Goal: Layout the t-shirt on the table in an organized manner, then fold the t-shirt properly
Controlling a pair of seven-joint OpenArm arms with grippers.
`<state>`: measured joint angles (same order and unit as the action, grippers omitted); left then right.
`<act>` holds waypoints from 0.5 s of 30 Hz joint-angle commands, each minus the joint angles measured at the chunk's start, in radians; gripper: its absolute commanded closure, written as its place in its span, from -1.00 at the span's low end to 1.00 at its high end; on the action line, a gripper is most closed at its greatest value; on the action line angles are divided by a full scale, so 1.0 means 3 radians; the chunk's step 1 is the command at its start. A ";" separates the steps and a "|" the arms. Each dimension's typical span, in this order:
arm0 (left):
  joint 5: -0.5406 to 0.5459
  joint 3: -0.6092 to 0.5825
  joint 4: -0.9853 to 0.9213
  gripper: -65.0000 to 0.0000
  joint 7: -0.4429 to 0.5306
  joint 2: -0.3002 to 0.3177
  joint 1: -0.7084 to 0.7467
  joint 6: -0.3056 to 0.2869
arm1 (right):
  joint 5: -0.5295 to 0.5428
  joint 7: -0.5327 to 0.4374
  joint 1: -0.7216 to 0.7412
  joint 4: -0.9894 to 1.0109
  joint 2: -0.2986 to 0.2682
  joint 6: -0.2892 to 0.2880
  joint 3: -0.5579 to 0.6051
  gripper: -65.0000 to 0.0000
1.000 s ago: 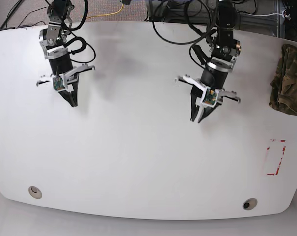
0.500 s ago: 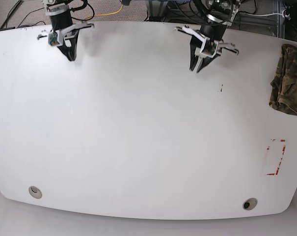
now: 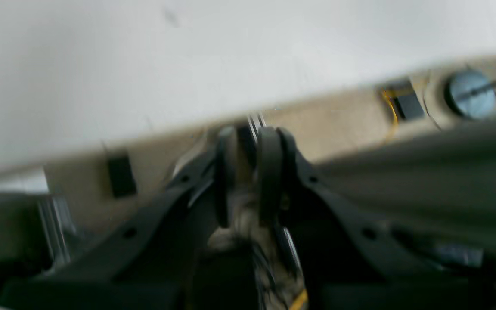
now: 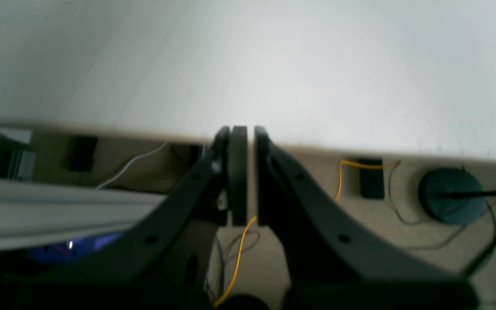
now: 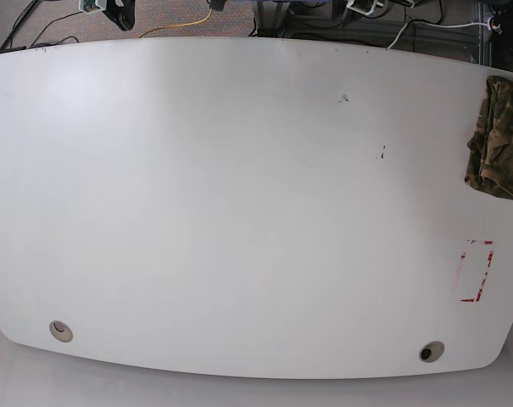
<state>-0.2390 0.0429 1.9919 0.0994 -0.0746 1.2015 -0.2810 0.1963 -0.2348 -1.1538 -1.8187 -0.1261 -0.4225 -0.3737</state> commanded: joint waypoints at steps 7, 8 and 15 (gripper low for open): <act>0.0006 0.0003 -0.0188 0.78 -0.0068 0.0006 0.0340 0.0003 | 0.0023 -0.0079 -0.0325 0.0577 -0.0037 -0.0083 0.0246 0.94; 0.0006 0.0013 -0.0259 0.78 -0.0139 0.0026 0.0325 0.0003 | 0.0023 -0.0089 -0.0299 0.0741 -0.0048 -0.0093 0.0271 0.94; 0.0017 0.0141 -0.0980 0.79 -0.0247 0.0113 -0.0146 0.0003 | 0.0018 -0.0151 0.0192 0.1789 -0.0114 -0.0139 0.0466 0.95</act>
<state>-0.2417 0.0776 1.7500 -0.0116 -0.0395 1.1755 -0.2829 0.1841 -0.2253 -1.1114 -1.3502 -0.1444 -0.4438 -0.2363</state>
